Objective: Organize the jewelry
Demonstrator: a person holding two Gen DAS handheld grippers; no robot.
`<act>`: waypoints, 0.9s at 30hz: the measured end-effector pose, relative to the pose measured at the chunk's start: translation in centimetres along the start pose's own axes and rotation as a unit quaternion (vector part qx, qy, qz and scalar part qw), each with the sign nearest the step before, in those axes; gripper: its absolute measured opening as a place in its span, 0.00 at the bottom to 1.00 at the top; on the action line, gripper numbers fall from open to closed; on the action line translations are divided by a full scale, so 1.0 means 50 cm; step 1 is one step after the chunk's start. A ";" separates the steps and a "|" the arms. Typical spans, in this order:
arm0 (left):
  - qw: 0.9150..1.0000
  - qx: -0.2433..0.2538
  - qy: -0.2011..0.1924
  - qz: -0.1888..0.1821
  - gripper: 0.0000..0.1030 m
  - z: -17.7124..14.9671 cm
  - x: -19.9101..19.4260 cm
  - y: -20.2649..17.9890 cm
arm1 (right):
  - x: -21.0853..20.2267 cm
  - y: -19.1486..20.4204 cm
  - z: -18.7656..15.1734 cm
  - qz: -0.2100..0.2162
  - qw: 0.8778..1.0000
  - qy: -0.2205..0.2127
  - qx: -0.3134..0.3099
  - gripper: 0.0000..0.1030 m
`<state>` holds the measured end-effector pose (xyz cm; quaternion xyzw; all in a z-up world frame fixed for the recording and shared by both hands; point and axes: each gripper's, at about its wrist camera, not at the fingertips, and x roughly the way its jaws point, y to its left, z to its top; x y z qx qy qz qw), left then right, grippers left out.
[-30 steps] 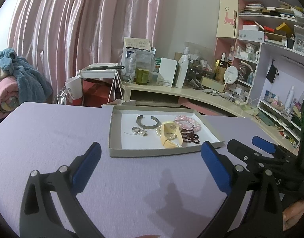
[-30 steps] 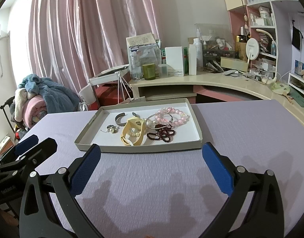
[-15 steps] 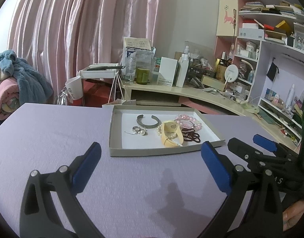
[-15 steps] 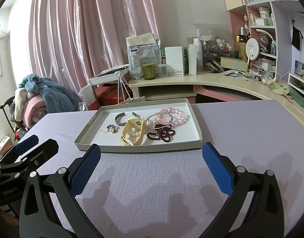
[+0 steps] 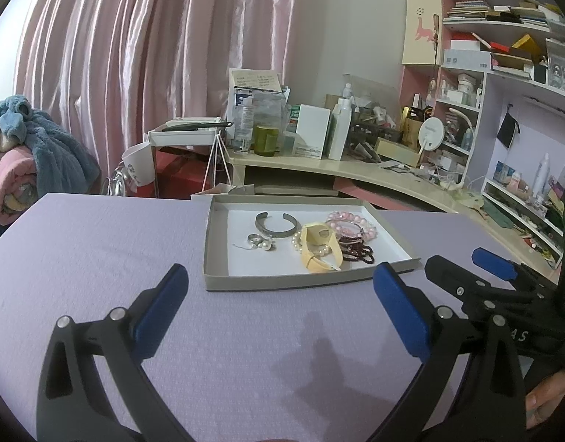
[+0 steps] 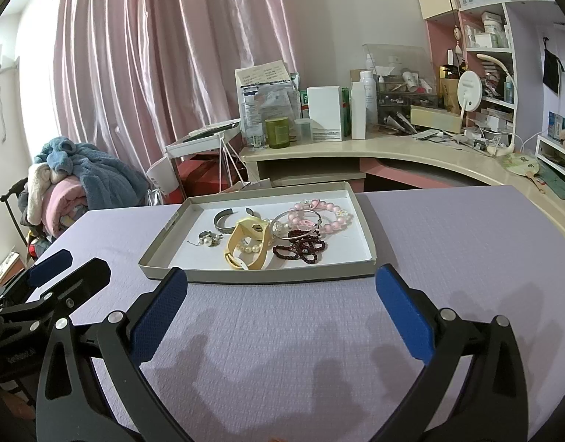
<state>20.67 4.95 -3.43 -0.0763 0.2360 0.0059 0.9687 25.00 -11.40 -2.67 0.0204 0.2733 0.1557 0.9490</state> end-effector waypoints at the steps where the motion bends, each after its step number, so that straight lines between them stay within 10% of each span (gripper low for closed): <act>1: 1.000 0.000 0.000 0.000 0.98 0.000 0.002 0.002 | 0.000 -0.001 0.000 0.000 1.000 0.000 0.000 0.99; 27: 1.000 0.002 0.001 0.001 0.98 -0.005 0.006 0.006 | 0.000 -0.002 0.001 0.000 1.000 0.000 0.000 0.99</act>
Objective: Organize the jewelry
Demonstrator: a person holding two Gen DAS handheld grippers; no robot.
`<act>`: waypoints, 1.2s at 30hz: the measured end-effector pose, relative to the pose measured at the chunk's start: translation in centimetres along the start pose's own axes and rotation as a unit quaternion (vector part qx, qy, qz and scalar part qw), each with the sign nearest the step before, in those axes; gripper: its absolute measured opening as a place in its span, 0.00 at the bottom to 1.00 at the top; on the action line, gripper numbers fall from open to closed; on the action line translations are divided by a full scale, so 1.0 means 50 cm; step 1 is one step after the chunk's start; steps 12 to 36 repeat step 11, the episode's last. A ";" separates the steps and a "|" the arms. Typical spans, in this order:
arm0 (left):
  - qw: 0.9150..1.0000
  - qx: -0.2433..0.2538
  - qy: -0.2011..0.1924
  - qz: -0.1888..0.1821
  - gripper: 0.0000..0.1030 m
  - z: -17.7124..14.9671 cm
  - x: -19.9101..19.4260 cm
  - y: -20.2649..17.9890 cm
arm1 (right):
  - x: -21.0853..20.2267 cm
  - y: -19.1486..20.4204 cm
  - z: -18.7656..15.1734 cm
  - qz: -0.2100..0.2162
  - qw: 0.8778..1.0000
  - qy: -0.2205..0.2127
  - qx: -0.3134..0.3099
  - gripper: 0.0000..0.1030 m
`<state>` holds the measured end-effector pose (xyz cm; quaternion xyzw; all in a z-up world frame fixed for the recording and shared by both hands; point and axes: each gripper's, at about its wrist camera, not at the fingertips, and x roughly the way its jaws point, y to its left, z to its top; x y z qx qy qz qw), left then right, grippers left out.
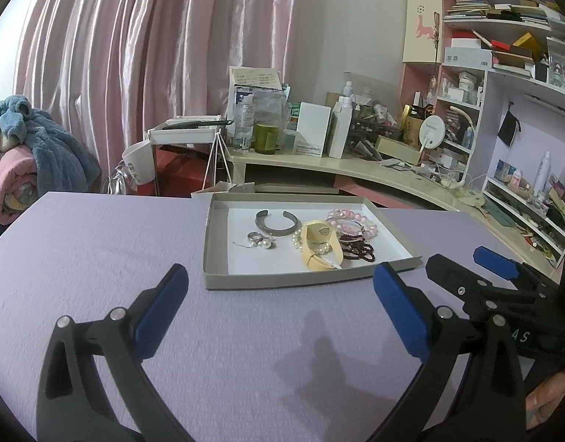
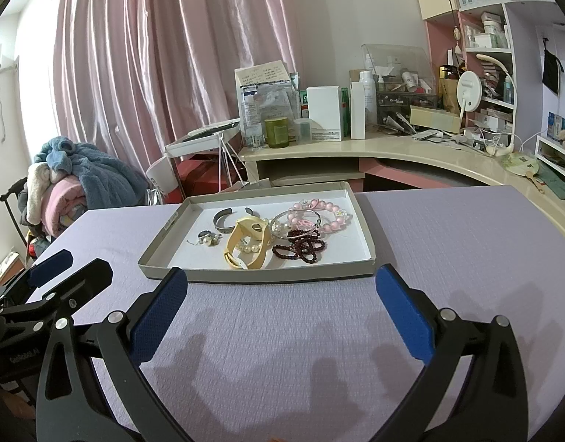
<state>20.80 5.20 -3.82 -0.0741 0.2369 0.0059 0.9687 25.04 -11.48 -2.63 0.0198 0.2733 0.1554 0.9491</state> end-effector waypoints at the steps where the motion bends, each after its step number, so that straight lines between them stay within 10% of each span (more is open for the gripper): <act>1: 1.000 0.001 0.000 0.000 0.98 0.001 0.000 -0.003 | 0.000 0.000 0.000 0.000 1.000 0.000 0.000 0.99; 36: 1.000 0.001 0.002 0.000 0.98 -0.003 0.000 0.001 | 0.000 -0.003 0.000 -0.001 1.000 -0.001 0.001 0.99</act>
